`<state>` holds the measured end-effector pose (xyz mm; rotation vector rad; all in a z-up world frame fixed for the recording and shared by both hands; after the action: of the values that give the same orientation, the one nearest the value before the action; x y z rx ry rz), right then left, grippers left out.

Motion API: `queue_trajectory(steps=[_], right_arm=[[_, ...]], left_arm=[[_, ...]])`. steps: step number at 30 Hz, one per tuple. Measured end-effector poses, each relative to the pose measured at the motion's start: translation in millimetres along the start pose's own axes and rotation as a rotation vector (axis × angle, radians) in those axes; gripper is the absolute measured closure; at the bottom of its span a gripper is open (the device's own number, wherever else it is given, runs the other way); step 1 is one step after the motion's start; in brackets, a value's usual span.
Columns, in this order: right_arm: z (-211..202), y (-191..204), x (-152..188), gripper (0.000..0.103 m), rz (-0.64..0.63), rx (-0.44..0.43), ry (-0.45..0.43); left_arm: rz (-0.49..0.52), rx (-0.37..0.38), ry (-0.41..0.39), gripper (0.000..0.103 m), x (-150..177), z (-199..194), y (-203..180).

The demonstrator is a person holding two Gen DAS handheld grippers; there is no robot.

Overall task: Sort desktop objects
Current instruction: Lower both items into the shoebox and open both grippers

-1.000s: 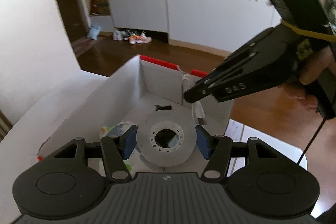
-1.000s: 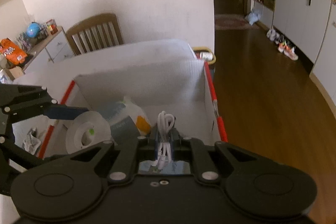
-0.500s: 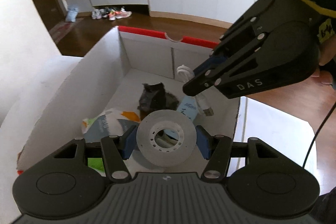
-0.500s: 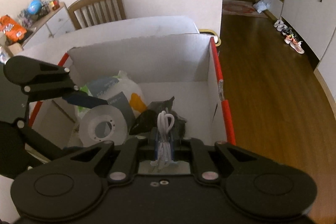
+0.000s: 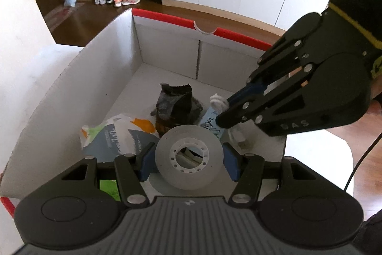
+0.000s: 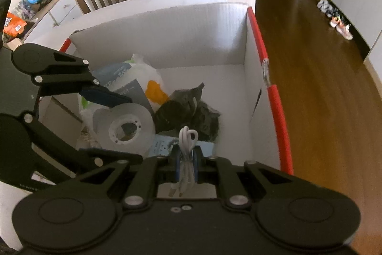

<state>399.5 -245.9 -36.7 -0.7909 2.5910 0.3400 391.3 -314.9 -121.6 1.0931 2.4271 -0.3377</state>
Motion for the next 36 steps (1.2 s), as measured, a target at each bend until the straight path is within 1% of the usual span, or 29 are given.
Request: queue_trajectory(steps=[1,3,8,12,18,21,23,24,30,31,32,33,35,36], right_arm=[[2,-1,0,0.094,0.001,-0.001,0.005],[5,-2,0,0.094,0.009,-0.006,0.013],[9,-2,0,0.093,0.009,-0.009,0.021],[9,-1,-1,0.093,0.009,-0.007,0.019],[8,0,-1,0.093,0.005,-0.011,0.019],[6,-1,-1,0.089,0.002,-0.015,0.023],[5,-2,-1,0.082,0.001,-0.013,0.02],[5,-2,-1,0.081,0.0,-0.012,0.02],[0,-2,-1,0.074,0.003,-0.004,0.009],[-2,-2,-2,0.073,0.003,-0.003,0.005],[-4,-2,-2,0.073,0.002,-0.001,0.0],[-5,-2,-2,0.073,0.0,0.0,-0.003],[-10,-2,-3,0.073,-0.001,-0.001,-0.011],[-12,-2,-3,0.071,-0.003,-0.001,-0.016]], left_arm=[[-0.014,0.019,0.005,0.045,0,1,2],[-0.04,0.034,0.008,0.045,1,2,8],[-0.056,0.015,0.027,0.045,3,7,17],[-0.048,0.011,0.054,0.045,4,14,14],[-0.067,0.036,0.083,0.045,9,19,14],[-0.098,0.056,0.094,0.045,13,19,19],[-0.105,0.059,0.095,0.045,16,15,16],[-0.106,0.058,0.094,0.045,17,14,16],[-0.12,0.037,0.062,0.037,16,2,17],[-0.124,0.036,0.054,0.035,16,-2,18],[-0.128,0.037,0.044,0.029,17,-5,18],[-0.128,0.036,0.034,0.026,17,-8,18],[-0.122,0.034,0.016,0.025,18,-15,16],[-0.121,0.032,0.011,0.025,19,-16,16]])
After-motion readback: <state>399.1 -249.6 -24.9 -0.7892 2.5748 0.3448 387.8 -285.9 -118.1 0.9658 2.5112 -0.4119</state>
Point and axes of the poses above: each gripper's, at about its wrist camera, not at the fingertips, and z roughly the way its jaws point, y to its left, x to its underside, the point moved 5 cm from there along z, roughly the way its jaws point, and after that the axes turned 1 degree about z, right-handed, at the moved point
